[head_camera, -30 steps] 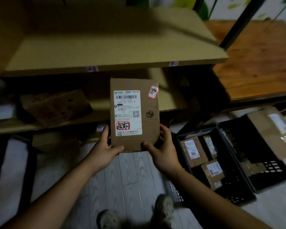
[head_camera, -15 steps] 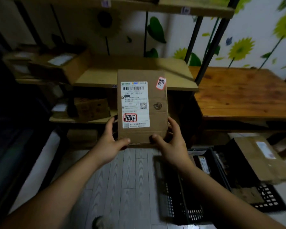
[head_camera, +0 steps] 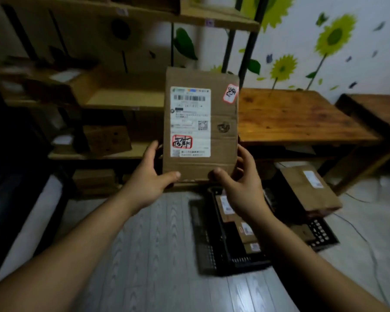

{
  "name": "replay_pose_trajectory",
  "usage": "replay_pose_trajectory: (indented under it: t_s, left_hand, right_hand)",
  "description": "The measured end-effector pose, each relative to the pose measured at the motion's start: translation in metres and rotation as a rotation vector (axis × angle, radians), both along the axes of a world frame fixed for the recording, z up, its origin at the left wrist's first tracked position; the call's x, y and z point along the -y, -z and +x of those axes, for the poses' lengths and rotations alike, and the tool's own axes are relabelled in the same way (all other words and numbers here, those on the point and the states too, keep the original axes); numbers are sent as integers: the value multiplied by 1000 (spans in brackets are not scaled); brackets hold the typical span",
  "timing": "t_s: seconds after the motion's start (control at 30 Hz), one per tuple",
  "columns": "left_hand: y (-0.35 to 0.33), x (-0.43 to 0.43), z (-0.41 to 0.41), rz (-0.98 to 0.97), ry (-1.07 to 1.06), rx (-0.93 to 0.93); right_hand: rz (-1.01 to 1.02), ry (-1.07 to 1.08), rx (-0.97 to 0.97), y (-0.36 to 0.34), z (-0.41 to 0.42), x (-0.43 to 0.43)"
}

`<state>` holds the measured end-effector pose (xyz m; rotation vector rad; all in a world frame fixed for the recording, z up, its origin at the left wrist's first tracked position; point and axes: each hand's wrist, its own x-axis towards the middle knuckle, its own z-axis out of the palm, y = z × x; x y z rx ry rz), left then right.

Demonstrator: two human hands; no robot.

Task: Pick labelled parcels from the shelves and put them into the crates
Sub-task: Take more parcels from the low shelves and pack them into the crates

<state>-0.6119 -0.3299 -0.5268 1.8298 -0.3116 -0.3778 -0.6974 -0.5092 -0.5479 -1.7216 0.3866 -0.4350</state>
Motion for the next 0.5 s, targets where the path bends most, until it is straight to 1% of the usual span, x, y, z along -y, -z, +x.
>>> replay_pose_trajectory:
  t_s: [0.1, 0.27, 0.37, 0.5]
  left_hand:
    - [8, 41, -31, -33, 66, -34]
    - [16, 132, -71, -47, 193, -66]
    - [26, 193, -92, -40, 216, -80]
    - [44, 264, -112, -45, 183, -131]
  right_hand:
    - [-29, 95, -17, 2, -42, 36]
    - [-7, 204, -51, 9, -102, 120]
    - [-18, 211, -73, 19, -129, 179]
    - [-37, 177, -114, 27, -144, 253]
